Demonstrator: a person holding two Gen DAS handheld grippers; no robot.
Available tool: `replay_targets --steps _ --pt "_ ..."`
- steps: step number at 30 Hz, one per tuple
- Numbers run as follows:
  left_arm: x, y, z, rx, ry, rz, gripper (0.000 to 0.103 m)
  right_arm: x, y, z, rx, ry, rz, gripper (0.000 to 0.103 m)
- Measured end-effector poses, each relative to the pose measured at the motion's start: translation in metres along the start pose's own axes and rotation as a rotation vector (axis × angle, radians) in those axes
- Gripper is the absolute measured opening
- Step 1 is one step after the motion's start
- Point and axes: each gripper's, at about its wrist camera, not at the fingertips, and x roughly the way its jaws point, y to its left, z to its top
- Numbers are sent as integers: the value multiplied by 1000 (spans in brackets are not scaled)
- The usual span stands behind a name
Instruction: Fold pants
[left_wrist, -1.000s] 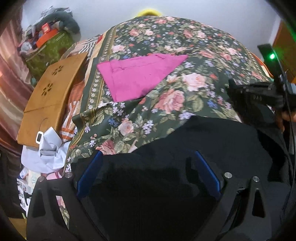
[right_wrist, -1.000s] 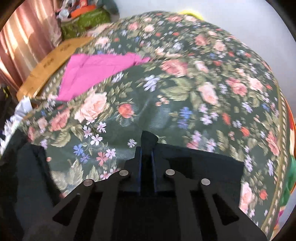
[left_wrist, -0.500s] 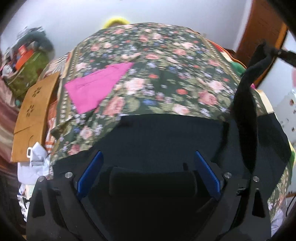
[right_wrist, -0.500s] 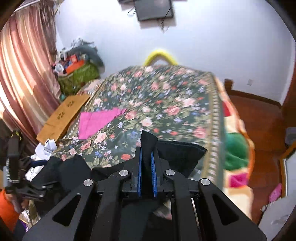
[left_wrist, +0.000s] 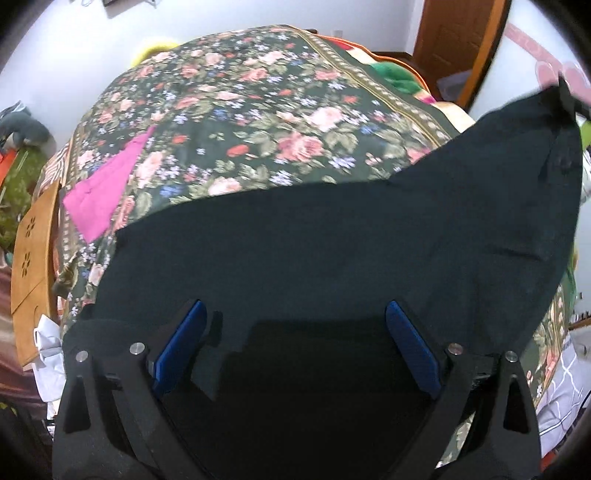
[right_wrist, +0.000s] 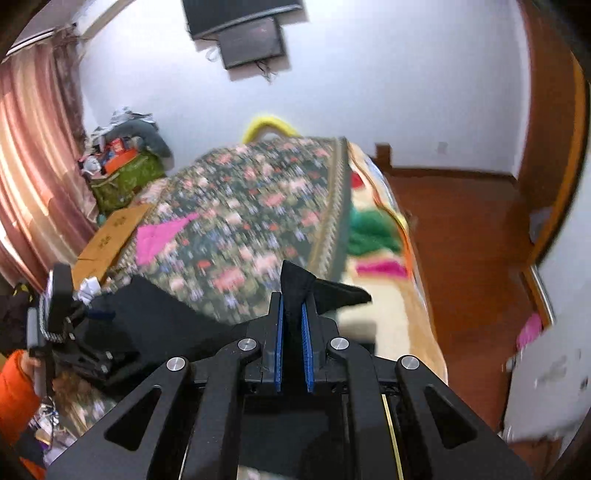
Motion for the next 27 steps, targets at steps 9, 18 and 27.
replay_targets --steps 9,18,27 --pt "-1 4 -9 -63 0 -32 99 21 -25 -91 127 160 -56 8" --pt "-19 19 -22 -106 -81 16 99 -2 -28 -99 128 146 -194 37" --pt "-70 115 -48 -310 -211 82 99 -9 31 -45 -20 36 -165 52"
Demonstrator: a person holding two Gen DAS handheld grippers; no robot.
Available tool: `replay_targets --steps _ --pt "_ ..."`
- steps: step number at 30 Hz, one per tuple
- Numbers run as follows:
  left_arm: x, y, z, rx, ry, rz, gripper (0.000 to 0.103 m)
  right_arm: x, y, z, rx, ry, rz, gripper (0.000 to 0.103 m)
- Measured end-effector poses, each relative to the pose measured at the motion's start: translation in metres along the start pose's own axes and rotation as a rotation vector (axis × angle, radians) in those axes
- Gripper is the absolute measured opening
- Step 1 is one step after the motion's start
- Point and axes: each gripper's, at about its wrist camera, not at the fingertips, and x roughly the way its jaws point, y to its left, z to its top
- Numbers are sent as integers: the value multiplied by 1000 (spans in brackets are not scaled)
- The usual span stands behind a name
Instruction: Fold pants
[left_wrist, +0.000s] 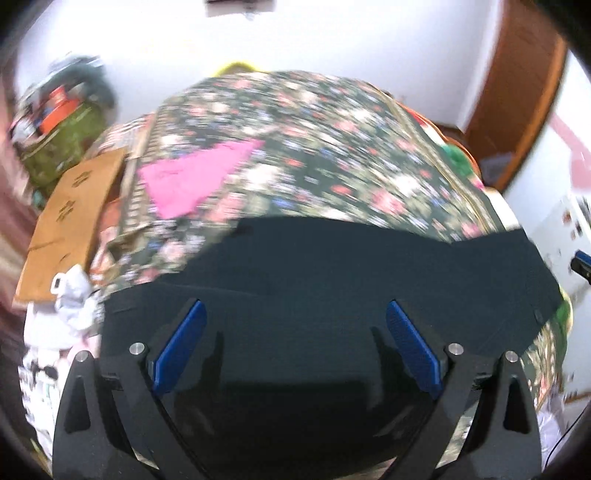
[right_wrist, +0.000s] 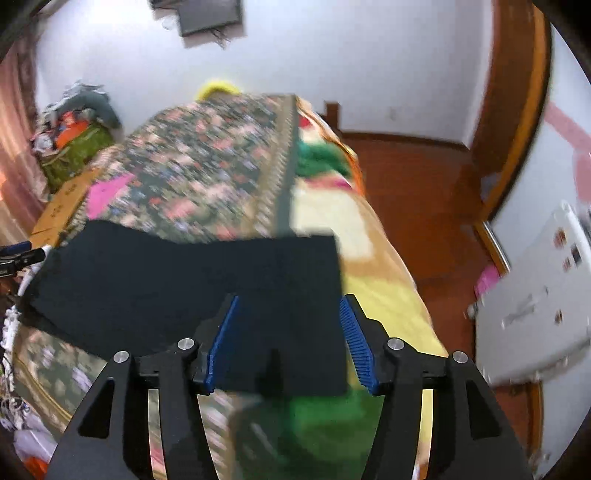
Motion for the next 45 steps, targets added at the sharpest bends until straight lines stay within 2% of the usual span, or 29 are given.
replay_targets --steps 6,13,18,19,20,23,29,30,31,33,34,35,36,38,40,43,45 --pt "-9 94 0 -141 -10 108 99 17 72 47 -109 -45 159 52" --pt "9 192 -13 -267 51 169 99 69 164 81 -243 8 305 52" --pt "36 233 -23 -351 95 132 99 116 216 94 -299 96 390 52" --pt "45 239 -25 -359 105 124 97 130 229 96 -314 135 410 52" --pt "52 242 -25 -368 119 109 90 139 237 98 -325 160 421 52" --pt "73 247 -28 -382 166 28 81 173 265 102 -366 238 446 52" --pt "117 248 -35 -398 279 -93 81 220 315 108 -409 333 493 52" --pt "124 249 -38 -409 297 -114 81 226 321 108 -456 360 443 52" --pt "127 250 -40 -413 302 -127 81 235 329 106 -466 383 452 51" --pt "127 249 -42 -409 292 -153 75 245 337 101 -478 422 463 43" --pt "126 248 -43 -407 287 -174 62 251 343 96 -492 438 452 37" --pt "125 248 -44 -414 285 -199 54 251 345 94 -504 420 443 34" --pt "124 247 -44 -418 279 -198 53 249 346 93 -505 407 454 29" --pt "122 247 -45 -413 264 -204 42 247 351 92 -529 385 465 15" --pt "117 247 -45 -405 247 -185 36 243 358 89 -580 358 447 12" --pt "105 247 -46 -373 211 -99 19 245 366 91 -613 327 436 9" --pt "99 251 -46 -365 195 -33 17 247 374 96 -631 305 439 9"
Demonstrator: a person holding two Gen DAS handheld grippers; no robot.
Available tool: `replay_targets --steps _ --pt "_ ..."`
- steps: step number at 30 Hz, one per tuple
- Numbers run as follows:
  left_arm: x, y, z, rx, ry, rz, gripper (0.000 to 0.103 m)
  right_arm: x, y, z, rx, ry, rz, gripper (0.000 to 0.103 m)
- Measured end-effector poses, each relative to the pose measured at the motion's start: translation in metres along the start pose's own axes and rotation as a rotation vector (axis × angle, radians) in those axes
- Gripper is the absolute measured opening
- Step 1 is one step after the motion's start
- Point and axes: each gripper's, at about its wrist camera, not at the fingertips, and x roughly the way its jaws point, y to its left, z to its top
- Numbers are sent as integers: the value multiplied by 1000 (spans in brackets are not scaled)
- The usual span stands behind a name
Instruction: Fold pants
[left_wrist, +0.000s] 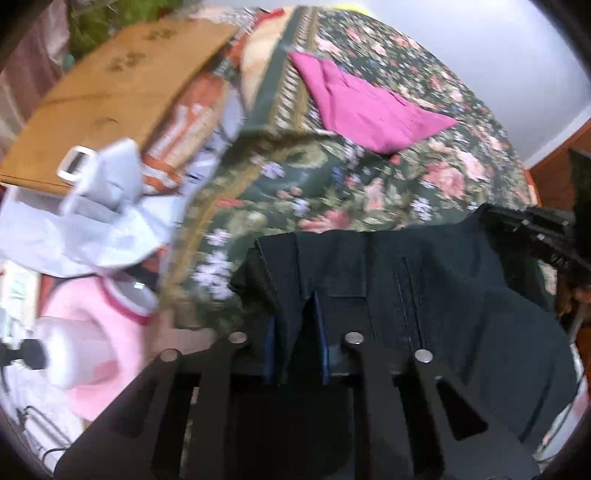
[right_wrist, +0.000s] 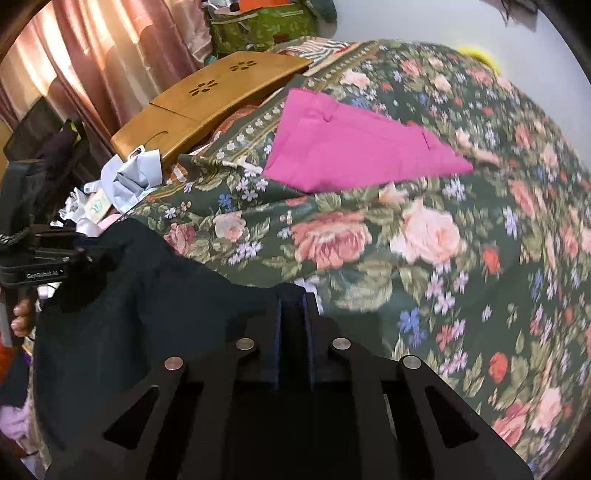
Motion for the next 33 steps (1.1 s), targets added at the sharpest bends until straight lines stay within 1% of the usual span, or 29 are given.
replay_targets --steps 3,5,6,7,8,10,12,13,14,16,18,20,22,25,28,30,33 --pt "-5 7 -1 12 -26 100 16 3 6 17 -20 -31 -1 9" --pt "-6 10 -1 29 -38 176 16 7 16 29 -55 -48 -30 9" --pt "-7 13 0 29 -42 202 16 10 20 33 -68 -40 -40 10" --pt "-8 16 1 24 -41 211 19 12 24 36 -82 -29 -53 11" --pt "-9 18 3 15 -36 225 24 11 26 37 -91 -26 -67 13" --pt "-15 19 5 -1 -36 224 26 1 30 36 -99 -31 -92 15" --pt "-26 17 2 -2 -55 237 29 -16 30 31 -97 -51 -90 17" --pt "-31 15 1 2 -65 236 36 -24 29 27 -87 -78 -63 23" --pt "-40 13 -2 0 -77 229 47 -35 28 22 -80 -93 -65 31" --pt "-53 9 -8 -12 -103 208 57 -58 23 9 -55 -124 -67 38" --pt "-66 2 -17 -13 -123 187 63 -76 17 -5 -23 -137 -56 39" --pt "-76 -3 -25 -15 -131 177 74 -93 10 -22 21 -149 -45 40" --pt "-84 -7 -37 -27 -135 161 80 -107 2 -40 58 -159 -48 42" --pt "-90 -7 -51 -58 -118 132 81 -123 -3 -68 90 -178 -54 44" --pt "-93 -4 -68 -98 -101 61 81 -132 -5 -95 117 -190 -66 46" --pt "-92 1 -80 -133 -94 40 81 -135 -7 -111 127 -191 -69 46" --pt "-88 10 -94 -207 -63 10 81 -132 -10 -134 150 -179 -74 46"
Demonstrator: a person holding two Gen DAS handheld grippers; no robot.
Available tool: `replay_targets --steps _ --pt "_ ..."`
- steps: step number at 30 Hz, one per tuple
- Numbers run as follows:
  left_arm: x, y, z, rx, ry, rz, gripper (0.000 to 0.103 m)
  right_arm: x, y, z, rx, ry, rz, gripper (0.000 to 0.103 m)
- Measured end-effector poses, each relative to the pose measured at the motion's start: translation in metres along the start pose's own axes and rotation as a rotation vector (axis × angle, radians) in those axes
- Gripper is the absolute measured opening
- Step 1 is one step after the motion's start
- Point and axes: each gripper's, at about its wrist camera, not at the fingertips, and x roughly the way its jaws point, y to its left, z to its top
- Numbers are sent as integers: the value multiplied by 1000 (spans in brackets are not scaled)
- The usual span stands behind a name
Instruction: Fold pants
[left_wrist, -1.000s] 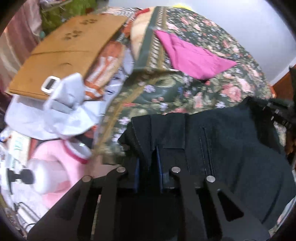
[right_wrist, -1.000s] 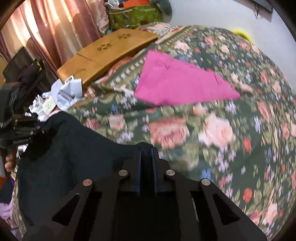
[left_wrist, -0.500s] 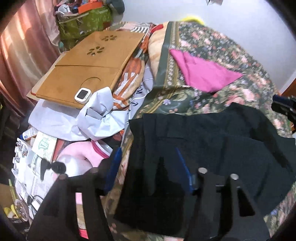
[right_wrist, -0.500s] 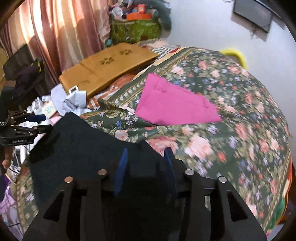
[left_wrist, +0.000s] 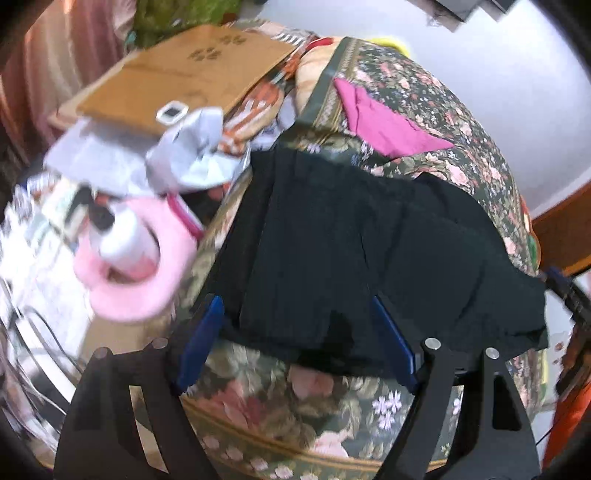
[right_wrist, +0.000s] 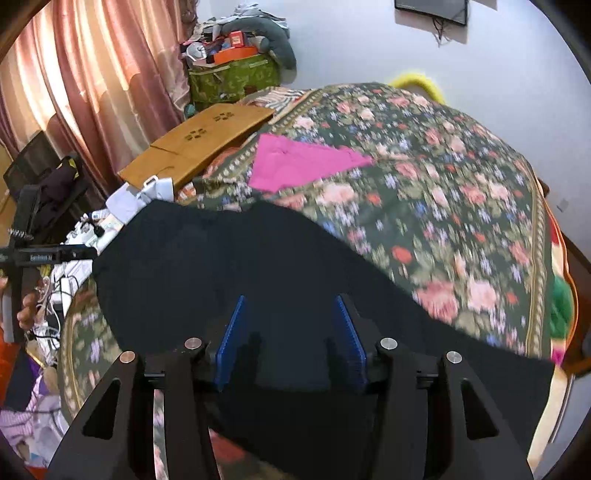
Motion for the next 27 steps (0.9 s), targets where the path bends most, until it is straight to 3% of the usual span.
replay_targets --steps 8,15,18,19,20,24,27 --pt "2 -7 -17 -71 45 -107 80 10 -23 -45 42 62 -54 46" --pt "36 -1 -11 -216 131 -187 79 8 -34 -63 105 40 7 48" --pt "45 4 -6 -266 135 -155 54 8 -36 -67 123 34 23 49" --pt "45 4 -6 -261 128 -132 30 9 -37 -67 128 33 28 50" --pt "46 0 -5 -243 124 -103 18 9 -38 -68 135 31 34 51" --pt "31 -11 -2 -178 58 -43 12 10 -40 -70 149 29 45 52" --pt "4 -18 0 -113 -43 32 11 10 -41 -70 152 36 45 52"
